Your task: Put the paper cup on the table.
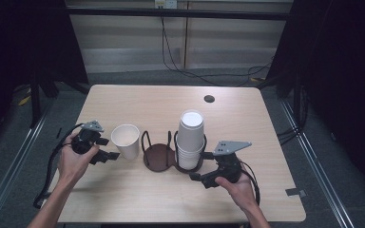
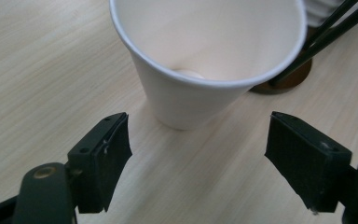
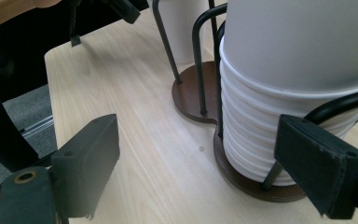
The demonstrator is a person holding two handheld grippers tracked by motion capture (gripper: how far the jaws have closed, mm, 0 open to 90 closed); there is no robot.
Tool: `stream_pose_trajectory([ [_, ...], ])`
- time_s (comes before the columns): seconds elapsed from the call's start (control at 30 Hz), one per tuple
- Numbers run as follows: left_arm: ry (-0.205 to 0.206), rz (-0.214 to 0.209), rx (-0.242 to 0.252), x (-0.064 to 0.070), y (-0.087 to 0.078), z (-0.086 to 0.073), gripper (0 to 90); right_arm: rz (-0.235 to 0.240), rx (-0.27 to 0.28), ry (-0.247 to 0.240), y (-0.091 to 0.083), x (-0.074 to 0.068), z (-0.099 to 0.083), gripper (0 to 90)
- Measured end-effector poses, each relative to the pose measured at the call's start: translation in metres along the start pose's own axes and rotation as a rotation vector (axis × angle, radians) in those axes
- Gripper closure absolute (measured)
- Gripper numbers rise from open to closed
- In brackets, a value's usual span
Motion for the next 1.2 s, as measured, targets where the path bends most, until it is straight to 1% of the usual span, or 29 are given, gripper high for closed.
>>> stream_pose_trajectory([
  [0.03,0.004,0.004,0.007,0.000,-0.002,-0.001,21.6,-0.001,0.000,0.001,0.000,0.000,0.000,14.7],
  [0.07,0.006,0.021,0.028,0.002,-0.003,-0.002,21.6,-0.001,0.001,0.001,0.000,0.000,0.000,14.7],
  [0.1,0.005,0.023,0.042,0.004,-0.004,-0.003,21.8,-0.001,0.002,0.002,-0.001,0.000,0.000,14.7],
  [0.17,0.007,-0.002,0.048,0.010,-0.005,-0.006,24.8,-0.002,0.004,0.002,-0.001,0.001,0.000,14.7],
  [0.2,0.004,0.002,0.068,0.013,-0.006,-0.006,26.5,-0.002,0.006,-0.001,-0.001,0.001,0.001,14.7],
  [0.23,0.009,0.015,0.083,0.015,-0.007,-0.007,26.0,-0.005,0.003,-0.003,-0.001,0.001,0.001,14.7],
  [0.27,0.015,0.025,0.088,0.016,-0.009,-0.008,25.5,-0.010,0.002,-0.004,-0.002,0.001,0.001,14.7],
  [0.3,0.011,0.033,0.110,0.018,-0.010,-0.009,25.5,-0.008,0.005,-0.002,-0.002,0.001,0.001,14.7],
  [0.33,0.011,0.022,0.123,0.020,-0.010,-0.009,25.0,-0.009,0.007,-0.001,-0.003,0.001,0.001,14.7],
  [0.4,0.023,0.034,0.146,0.024,-0.012,-0.010,24.4,-0.010,0.008,-0.001,-0.003,0.002,0.001,14.7],
  [0.43,0.028,0.021,0.162,0.028,-0.013,-0.009,23.8,-0.009,0.010,0.001,-0.003,0.002,0.001,14.7],
  [0.47,0.027,-0.008,0.176,0.034,-0.013,-0.009,23.3,-0.010,0.009,0.004,-0.004,0.002,0.001,14.7],
  [0.5,0.036,-0.014,0.178,0.036,-0.014,-0.009,23.3,-0.011,0.009,0.002,-0.003,0.003,0.001,14.7],
  [0.53,0.055,0.010,0.203,0.038,-0.015,-0.008,23.1,-0.012,0.008,0.002,-0.003,0.003,0.000,14.7],
  [0.57,0.065,0.020,0.213,0.040,-0.015,-0.008,21.5,-0.011,0.009,0.003,-0.003,0.003,0.000,14.7],
  [0.63,0.069,0.029,0.239,0.045,-0.015,-0.009,19.5,-0.013,0.010,0.004,-0.004,0.003,0.000,14.7],
  [0.7,0.087,0.018,0.243,0.051,-0.016,-0.010,19.3,-0.014,0.012,0.008,-0.004,0.004,0.000,14.7],
  [0.73,0.096,0.013,0.255,0.055,-0.017,-0.010,19.3,-0.015,0.011,0.008,-0.004,0.004,0.000,14.7],
  [0.8,0.098,0.035,0.281,0.057,-0.020,-0.009,19.4,-0.016,0.009,0.008,-0.004,0.004,-0.001,14.7],
  [0.87,0.088,0.036,0.308,0.061,-0.024,-0.009,19.4,-0.015,0.005,0.006,-0.004,0.003,-0.001,14.7],
  [0.93,0.083,0.025,0.313,0.067,-0.024,-0.011,19.4,-0.016,0.005,0.004,-0.003,0.003,-0.001,14.7],
  [1.03,0.094,0.017,0.316,0.074,-0.022,-0.012,19.4,-0.017,0.003,0.007,-0.003,0.004,-0.002,14.7],
  [1.1,0.081,0.017,0.324,0.079,-0.021,-0.012,19.4,-0.016,0.003,0.008,-0.004,0.004,-0.002,14.7],
  [1.17,0.071,-0.006,0.319,0.085,-0.020,-0.012,19.4,-0.016,0.004,0.008,-0.004,0.004,-0.002,14.7],
  [1.2,0.076,-0.008,0.317,0.091,-0.018,-0.014,19.3,-0.015,0.006,0.010,-0.004,0.003,-0.002,14.7],
])
Point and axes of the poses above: each handheld gripper's, and its own axes: y roughly forward along the jaws, z roughly out of its top, x roughly to its right, the point moved 9 cm from there along y, roughly forward along the jaws
